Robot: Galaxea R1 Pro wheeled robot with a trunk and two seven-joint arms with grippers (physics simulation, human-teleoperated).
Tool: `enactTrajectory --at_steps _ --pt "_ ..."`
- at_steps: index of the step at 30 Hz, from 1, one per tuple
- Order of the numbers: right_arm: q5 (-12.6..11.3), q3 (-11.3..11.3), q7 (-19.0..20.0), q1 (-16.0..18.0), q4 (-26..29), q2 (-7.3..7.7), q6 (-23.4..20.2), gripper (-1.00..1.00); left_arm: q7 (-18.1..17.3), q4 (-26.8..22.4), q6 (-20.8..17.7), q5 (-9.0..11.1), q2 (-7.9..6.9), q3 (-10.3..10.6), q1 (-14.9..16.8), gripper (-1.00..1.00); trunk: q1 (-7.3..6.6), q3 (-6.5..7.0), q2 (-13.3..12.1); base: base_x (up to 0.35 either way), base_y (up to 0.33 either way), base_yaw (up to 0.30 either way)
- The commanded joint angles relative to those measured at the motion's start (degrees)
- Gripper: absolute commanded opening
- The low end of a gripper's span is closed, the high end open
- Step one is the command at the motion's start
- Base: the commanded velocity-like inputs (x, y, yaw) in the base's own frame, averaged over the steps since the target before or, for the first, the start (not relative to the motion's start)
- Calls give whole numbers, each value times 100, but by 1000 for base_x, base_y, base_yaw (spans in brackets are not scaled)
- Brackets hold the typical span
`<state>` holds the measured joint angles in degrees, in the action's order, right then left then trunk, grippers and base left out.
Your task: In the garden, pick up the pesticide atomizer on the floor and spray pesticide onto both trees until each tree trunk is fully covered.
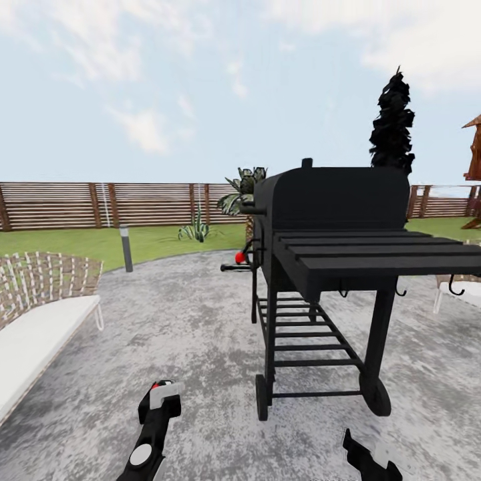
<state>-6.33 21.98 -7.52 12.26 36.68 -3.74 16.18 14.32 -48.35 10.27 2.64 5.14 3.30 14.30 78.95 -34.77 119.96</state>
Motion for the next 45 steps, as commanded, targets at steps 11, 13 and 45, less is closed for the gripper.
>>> enactTrajectory --at_steps 11,13,45 --pt "-59 13 14 5 -3 -4 26 100 34 1 19 25 -4 21 3 -100 -243 191 -440 0 0 -283" --pt "-60 14 14 5 -3 -4 26 100 33 1 19 23 -4 21 3 -100 -287 227 -520 0 0 -285" --pt "-61 16 14 5 -3 -4 26 100 32 1 19 14 -4 22 3 -100 -990 802 -1803 0 0 -286"
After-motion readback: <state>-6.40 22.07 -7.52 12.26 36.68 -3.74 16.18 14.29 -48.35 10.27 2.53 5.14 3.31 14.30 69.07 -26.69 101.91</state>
